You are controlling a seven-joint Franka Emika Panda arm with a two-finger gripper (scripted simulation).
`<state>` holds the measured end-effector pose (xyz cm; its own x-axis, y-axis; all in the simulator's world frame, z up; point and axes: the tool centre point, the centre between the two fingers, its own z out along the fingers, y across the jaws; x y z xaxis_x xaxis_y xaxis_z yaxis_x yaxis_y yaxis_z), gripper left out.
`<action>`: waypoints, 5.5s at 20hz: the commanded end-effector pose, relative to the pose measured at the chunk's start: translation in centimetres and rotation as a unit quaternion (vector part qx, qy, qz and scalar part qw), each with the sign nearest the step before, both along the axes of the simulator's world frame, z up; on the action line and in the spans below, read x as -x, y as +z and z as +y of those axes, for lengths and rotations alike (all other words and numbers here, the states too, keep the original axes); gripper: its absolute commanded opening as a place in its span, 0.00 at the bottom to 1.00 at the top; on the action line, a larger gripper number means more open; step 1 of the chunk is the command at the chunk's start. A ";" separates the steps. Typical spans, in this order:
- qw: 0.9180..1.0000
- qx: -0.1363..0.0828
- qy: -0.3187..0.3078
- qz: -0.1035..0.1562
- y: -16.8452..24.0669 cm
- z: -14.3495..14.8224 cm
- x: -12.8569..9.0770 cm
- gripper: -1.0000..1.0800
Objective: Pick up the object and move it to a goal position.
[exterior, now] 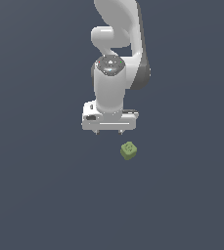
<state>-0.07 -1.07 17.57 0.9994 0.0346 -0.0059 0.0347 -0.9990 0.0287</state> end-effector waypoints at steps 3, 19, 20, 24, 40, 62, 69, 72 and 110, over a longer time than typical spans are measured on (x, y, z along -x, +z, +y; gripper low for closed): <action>1.000 -0.001 -0.002 0.001 -0.1 -0.1 0.0 0.96; 1.000 -0.011 -0.017 0.014 -1.5 -0.6 0.5 0.96; 1.000 -0.011 -0.011 0.014 -1.7 -0.4 0.4 0.96; 1.000 -0.010 0.023 0.013 -2.5 0.8 0.1 0.96; 0.972 -0.013 0.234 0.003 -8.0 8.5 -1.1 0.96; 0.965 -0.015 0.260 0.001 -13.4 9.5 -1.0 0.96; 0.965 -0.015 0.260 0.001 -13.6 9.5 -1.1 0.00; 0.965 -0.015 0.260 0.001 -13.6 9.5 -1.1 0.00; 0.965 -0.015 0.260 0.001 14.0 3.5 -4.9 0.00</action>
<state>4.63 2.72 30.19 0.8467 0.5321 0.0020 0.5321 -0.8467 -0.0001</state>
